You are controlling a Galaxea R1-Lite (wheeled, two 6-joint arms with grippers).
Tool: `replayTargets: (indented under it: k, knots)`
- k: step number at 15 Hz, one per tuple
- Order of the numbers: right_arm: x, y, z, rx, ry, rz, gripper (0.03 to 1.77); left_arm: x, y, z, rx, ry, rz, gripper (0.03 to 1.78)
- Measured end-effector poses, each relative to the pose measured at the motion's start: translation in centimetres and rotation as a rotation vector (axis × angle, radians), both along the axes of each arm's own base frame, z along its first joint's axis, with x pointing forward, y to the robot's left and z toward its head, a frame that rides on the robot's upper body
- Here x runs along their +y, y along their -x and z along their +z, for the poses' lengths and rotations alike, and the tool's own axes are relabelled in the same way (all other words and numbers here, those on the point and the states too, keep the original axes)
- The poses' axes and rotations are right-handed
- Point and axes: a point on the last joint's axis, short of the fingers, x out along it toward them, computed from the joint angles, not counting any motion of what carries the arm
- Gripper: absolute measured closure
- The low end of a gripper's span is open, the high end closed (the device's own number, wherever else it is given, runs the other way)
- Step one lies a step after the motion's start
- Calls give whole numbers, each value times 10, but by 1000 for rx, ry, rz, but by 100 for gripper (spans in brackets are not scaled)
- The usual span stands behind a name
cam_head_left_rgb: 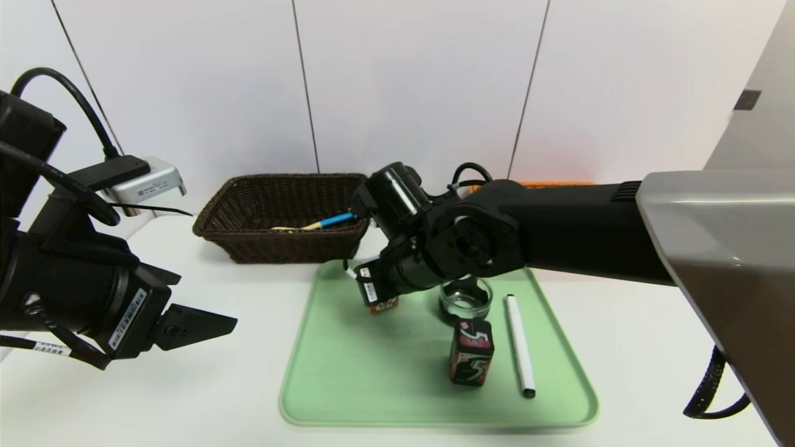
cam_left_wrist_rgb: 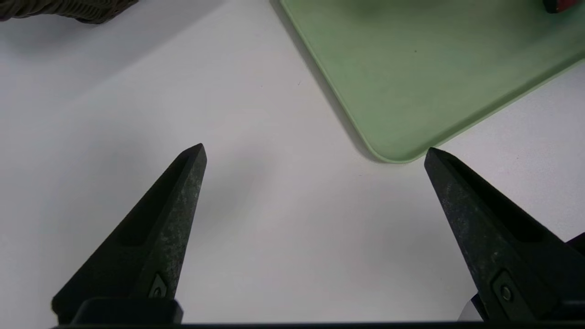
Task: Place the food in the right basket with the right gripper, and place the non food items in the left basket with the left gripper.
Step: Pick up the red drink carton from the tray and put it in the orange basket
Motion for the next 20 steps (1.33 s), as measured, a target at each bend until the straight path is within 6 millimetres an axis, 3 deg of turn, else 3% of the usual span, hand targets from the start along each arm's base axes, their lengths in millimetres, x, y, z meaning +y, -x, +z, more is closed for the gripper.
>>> replayTargets:
  k: [1,2,3,9,11,20]
  knots:
    - [0,0,0,0,0,0,104,0,0,0,0,0,0,12]
    - [0,0,1,-1,-1,0,135,0,0,0,1,0,0,12]
    - [-1,0,2,-2,-3,-2,152,0,0,0,1,-1,1,12]
    - [-9,7,21,-21,-35,-9,154,1,2,1,-8,3,2,12]
    - [-14,12,29,-25,-41,-11,175,2,4,2,-13,6,1,12]
    - [-31,28,48,-34,-52,-11,175,3,11,3,-26,11,-10,12]
